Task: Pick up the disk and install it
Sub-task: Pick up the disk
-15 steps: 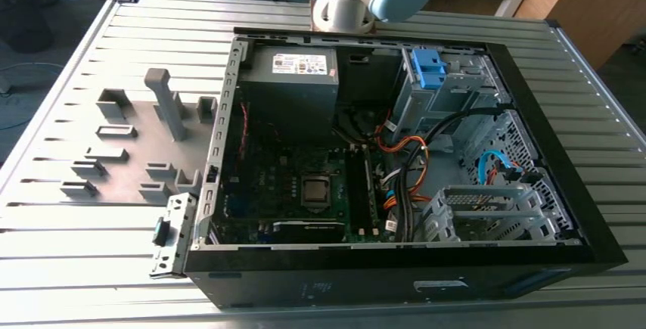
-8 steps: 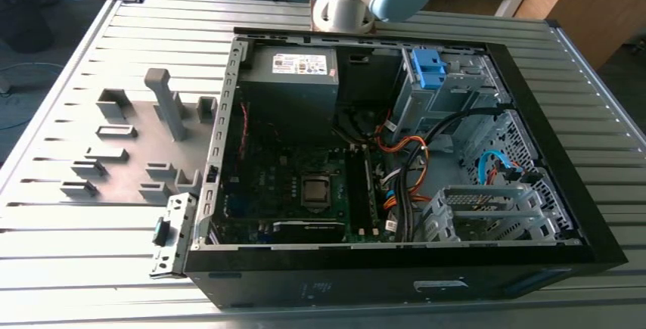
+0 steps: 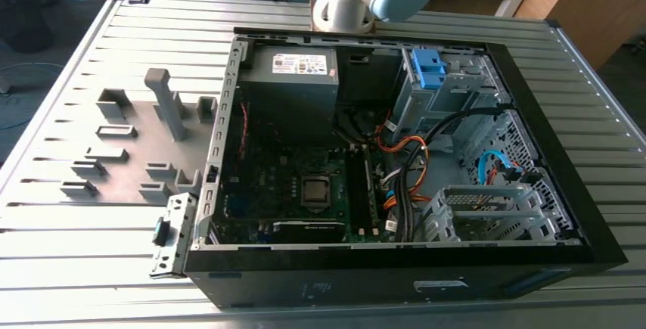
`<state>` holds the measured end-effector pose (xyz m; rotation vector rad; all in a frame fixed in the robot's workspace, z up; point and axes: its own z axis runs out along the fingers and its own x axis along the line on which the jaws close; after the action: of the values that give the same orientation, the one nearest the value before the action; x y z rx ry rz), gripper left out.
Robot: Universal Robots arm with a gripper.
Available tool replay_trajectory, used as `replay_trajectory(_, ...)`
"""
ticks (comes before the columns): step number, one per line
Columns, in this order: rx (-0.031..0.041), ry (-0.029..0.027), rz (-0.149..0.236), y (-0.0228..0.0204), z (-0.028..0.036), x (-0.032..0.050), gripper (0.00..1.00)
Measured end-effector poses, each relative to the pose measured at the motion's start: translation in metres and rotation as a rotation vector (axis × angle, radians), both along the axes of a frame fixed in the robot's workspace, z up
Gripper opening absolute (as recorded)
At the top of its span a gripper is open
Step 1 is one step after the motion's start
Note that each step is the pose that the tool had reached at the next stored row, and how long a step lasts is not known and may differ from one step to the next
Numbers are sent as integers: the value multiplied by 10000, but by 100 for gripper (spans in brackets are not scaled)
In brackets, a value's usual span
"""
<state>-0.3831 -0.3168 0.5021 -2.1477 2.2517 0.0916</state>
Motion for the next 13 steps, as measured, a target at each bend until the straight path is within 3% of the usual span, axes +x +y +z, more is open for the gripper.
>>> replay_trajectory(13,0,0,0,0,0,112,36)
